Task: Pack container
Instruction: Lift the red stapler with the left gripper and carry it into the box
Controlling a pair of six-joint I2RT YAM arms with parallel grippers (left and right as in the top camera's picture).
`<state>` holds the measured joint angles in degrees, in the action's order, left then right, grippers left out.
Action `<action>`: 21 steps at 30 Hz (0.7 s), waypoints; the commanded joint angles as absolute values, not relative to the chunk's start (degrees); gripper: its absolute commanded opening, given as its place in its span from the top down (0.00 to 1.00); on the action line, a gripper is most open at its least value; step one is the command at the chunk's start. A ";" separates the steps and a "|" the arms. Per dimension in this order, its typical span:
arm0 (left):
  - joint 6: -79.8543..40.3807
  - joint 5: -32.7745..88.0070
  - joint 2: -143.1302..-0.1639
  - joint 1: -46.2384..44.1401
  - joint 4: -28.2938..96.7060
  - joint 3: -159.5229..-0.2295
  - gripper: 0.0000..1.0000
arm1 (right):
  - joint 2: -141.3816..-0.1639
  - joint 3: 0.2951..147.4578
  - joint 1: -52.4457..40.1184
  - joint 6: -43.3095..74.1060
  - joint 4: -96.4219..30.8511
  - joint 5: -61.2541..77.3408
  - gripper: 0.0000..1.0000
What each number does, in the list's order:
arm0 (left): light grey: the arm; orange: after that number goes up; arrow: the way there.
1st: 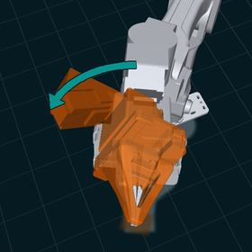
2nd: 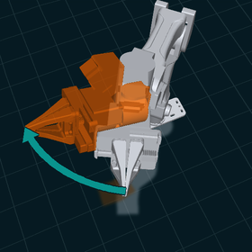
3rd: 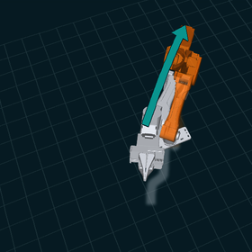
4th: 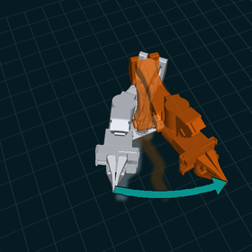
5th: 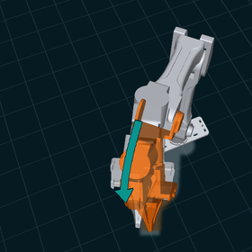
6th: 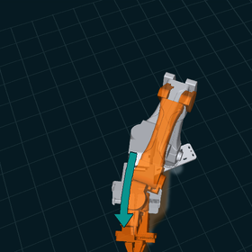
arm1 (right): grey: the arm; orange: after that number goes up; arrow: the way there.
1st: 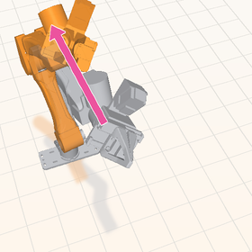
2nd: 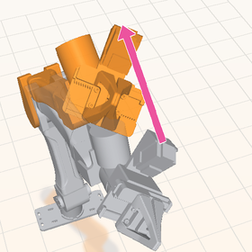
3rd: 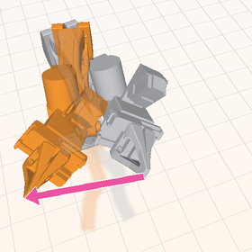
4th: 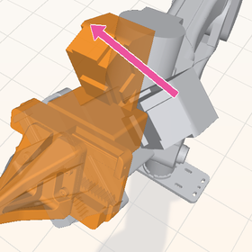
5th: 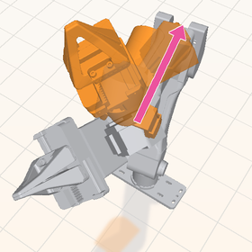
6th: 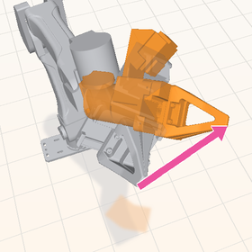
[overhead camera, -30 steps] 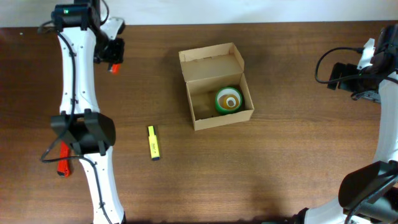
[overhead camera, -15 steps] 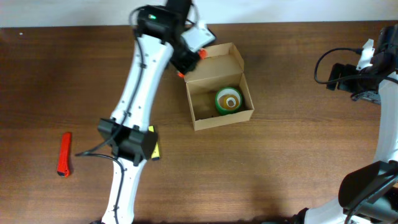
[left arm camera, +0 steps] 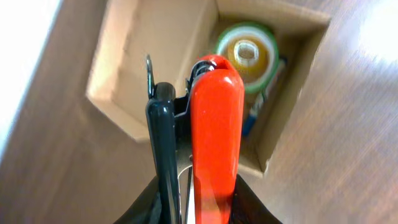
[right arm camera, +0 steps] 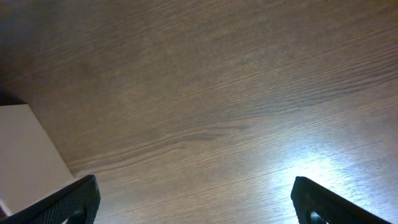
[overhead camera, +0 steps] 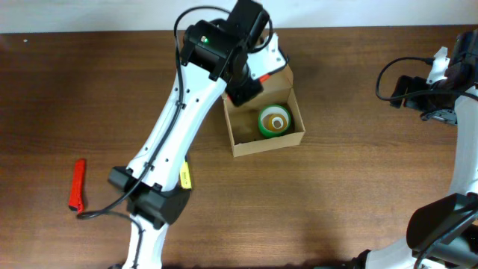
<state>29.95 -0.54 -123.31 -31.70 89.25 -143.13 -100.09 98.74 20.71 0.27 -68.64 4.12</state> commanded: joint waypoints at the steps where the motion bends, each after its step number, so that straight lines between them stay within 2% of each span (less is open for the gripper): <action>1: 29.71 -2.85 -119.55 -31.99 86.65 -133.47 0.99 | -100.79 98.26 20.97 0.93 -68.51 5.50 0.01; 21: 38.30 -0.21 -127.59 -33.78 81.93 -129.71 0.99 | -100.79 98.24 20.97 0.95 -68.34 5.63 0.01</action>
<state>35.55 -1.50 -126.87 -32.99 82.70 -129.49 -100.12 98.72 20.71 0.27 -68.49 4.64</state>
